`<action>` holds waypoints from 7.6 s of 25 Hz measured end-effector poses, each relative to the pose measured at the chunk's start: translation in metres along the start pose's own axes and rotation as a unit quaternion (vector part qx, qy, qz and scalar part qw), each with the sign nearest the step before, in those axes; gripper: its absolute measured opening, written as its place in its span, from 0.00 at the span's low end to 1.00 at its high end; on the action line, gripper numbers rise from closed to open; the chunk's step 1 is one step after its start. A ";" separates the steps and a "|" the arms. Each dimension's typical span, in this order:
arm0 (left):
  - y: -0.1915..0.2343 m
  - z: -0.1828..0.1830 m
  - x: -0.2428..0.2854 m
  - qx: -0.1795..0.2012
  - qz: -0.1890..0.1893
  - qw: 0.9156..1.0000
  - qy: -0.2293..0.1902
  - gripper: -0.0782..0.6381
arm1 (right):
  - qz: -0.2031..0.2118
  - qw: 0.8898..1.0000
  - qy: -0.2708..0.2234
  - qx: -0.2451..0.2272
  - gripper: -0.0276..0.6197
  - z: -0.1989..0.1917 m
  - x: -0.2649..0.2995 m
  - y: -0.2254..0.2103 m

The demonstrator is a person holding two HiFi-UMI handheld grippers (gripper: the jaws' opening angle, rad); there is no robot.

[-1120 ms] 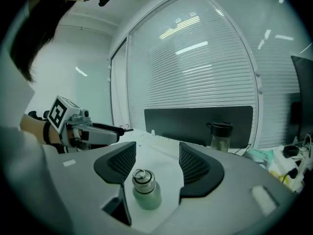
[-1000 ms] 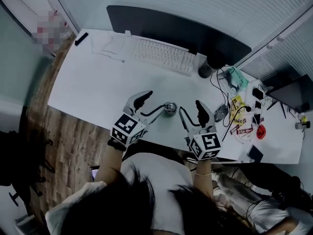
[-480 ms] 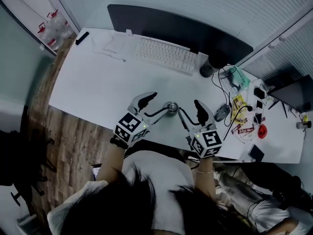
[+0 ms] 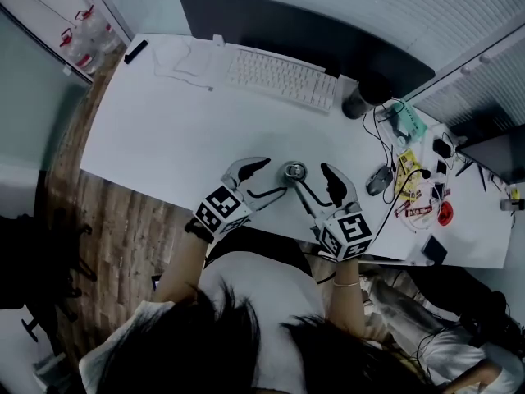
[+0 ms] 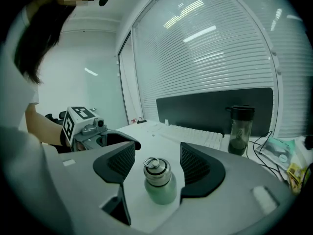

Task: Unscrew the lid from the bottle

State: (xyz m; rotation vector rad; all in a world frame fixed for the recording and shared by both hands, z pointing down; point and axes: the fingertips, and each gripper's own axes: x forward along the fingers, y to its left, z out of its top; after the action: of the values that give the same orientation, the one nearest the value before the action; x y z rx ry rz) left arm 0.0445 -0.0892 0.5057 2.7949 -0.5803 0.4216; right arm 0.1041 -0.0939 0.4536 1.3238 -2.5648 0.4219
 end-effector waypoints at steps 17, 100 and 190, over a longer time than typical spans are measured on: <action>-0.002 -0.063 0.056 0.019 -0.078 0.996 0.049 0.71 | 0.027 0.998 0.048 -0.009 0.45 -0.042 0.033 0.003; 0.005 -0.070 0.075 0.070 -0.119 0.987 0.084 0.67 | 0.096 0.994 0.017 0.044 0.43 -0.046 0.041 0.005; -0.002 -0.075 0.069 0.127 -0.292 0.940 0.125 0.68 | 0.409 0.906 0.072 -0.083 0.40 -0.030 0.039 0.019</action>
State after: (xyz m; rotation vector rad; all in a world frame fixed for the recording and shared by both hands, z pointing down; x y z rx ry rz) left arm 0.0893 -0.0884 0.5978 2.8942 0.3834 0.7361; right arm 0.0683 -0.1021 0.4916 0.0908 -2.8257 0.3912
